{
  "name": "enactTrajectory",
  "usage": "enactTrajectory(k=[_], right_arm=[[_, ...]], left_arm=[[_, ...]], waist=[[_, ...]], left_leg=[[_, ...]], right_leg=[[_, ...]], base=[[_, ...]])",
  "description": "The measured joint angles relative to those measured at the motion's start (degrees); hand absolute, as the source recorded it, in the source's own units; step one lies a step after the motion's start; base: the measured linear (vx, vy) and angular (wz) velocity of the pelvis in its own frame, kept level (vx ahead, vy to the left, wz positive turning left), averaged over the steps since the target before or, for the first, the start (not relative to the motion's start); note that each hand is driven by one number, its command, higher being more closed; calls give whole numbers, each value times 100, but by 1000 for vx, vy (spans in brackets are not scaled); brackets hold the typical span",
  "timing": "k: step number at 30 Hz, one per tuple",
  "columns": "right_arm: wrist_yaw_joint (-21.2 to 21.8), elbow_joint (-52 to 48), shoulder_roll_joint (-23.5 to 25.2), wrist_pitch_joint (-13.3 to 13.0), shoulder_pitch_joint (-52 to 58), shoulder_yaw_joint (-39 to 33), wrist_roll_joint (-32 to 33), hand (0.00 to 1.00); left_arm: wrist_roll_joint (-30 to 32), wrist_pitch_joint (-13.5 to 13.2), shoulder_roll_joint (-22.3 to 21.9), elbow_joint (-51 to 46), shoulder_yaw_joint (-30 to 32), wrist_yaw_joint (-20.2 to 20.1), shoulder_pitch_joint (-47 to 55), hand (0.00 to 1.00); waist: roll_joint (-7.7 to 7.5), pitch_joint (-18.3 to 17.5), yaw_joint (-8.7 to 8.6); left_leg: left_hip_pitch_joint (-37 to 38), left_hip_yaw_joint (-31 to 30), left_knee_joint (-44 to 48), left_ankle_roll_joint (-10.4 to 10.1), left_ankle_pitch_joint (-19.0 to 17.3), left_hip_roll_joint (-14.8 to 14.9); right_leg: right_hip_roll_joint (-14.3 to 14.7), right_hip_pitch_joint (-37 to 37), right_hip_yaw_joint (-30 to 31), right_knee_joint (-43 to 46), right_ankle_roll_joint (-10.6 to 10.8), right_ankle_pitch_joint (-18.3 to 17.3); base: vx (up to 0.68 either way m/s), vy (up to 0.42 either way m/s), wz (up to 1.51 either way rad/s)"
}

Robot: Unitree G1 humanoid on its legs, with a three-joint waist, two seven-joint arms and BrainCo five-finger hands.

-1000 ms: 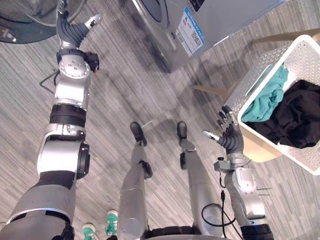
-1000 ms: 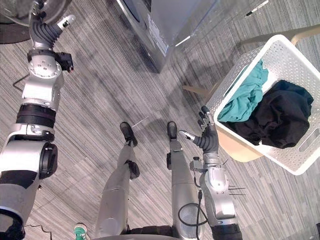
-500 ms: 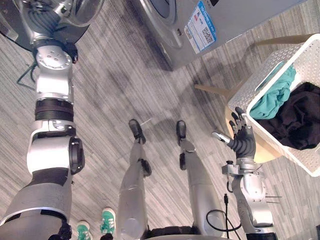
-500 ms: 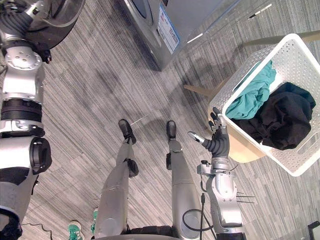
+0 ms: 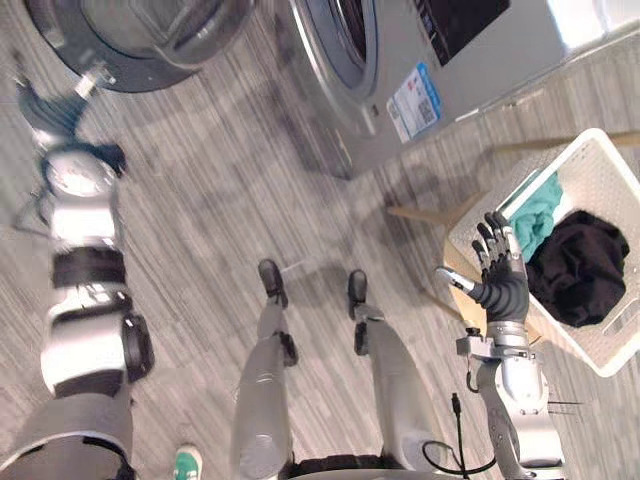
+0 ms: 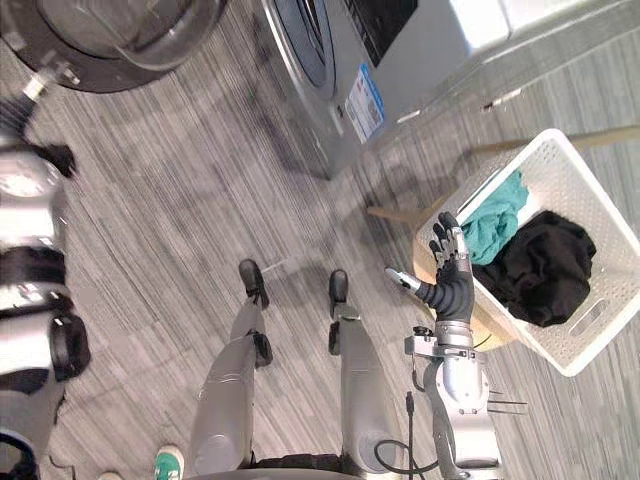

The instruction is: Pick up the laundry basket with both hands and put the clothes into the washing machine.

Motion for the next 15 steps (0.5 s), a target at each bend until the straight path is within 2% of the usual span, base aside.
enactTrajectory(k=[3, 5, 7, 10, 12, 13, 14, 15], right_arm=[[40, 55, 96, 180, 36, -99, -160, 0], [53, 290, 216, 241, 43, -320, -254, 0], [56, 515, 228, 317, -18, -406, -390, 0], [49, 1062, 216, 426, -293, -514, -640, 0], [44, 1488, 182, 460, -586, -633, -817, 0], [24, 1785, 130, 480, -731, -691, -944, 0], [23, 1939, 96, 499, -781, -715, -1038, 0], [26, 2136, 13, 547, -825, -716, -1102, 0]], left_arm=[[-90, -76, -788, -7, -227, -327, 1252, 0], [-88, -103, -1280, 178, -420, -612, 2121, 0], [-73, -104, -1401, 558, -456, -732, 2374, 0], [-37, -102, -1531, 1498, -388, -880, 2646, 0], [-32, -105, -1591, 1945, -259, -947, 2746, 0], [-20, -97, -1599, 2198, -190, -962, 2778, 0], [20, -97, -1598, 2290, -148, -983, 2807, 0], [25, -101, -1585, 2440, -68, -1059, 2860, 0]], waist=[[26, -324, 27], [151, -728, 40], [225, -867, 45], [360, -1054, -32], [382, -1106, -68], [383, -1106, -59], [383, -1106, -60], [410, -1129, -56]], left_leg=[[483, 156, 139, -11, -239, -17], [875, 405, 140, -30, -409, -11], [1118, 619, 142, -59, -510, -8], [1457, 1185, 303, -101, -780, 134], [1666, 1659, 298, -112, -936, 227], [1877, 1942, 299, -146, -1028, 320], [1993, 2071, 325, -186, -1076, 363], [2170, 2271, 418, -294, -1152, 462]], right_leg=[[-16, 449, 146, -16, 29, -112], [30, 719, 384, -143, 60, -130], [120, 869, 626, -237, 96, -106], [335, 1068, 1214, -596, 161, 128], [35, 1076, 529, -776, -45, 201], [-271, 1181, -325, -811, -192, 295], [-432, 1279, -845, -812, -217, 311], [-658, 1490, -1715, -833, -268, 348]], base=[[59, -28, -23], [84, 7, -49], [64, 21, -75], [74, 20, -118], [65, 10, -141], [77, 13, -104], [108, 0, -114], [137, -36, -93]])
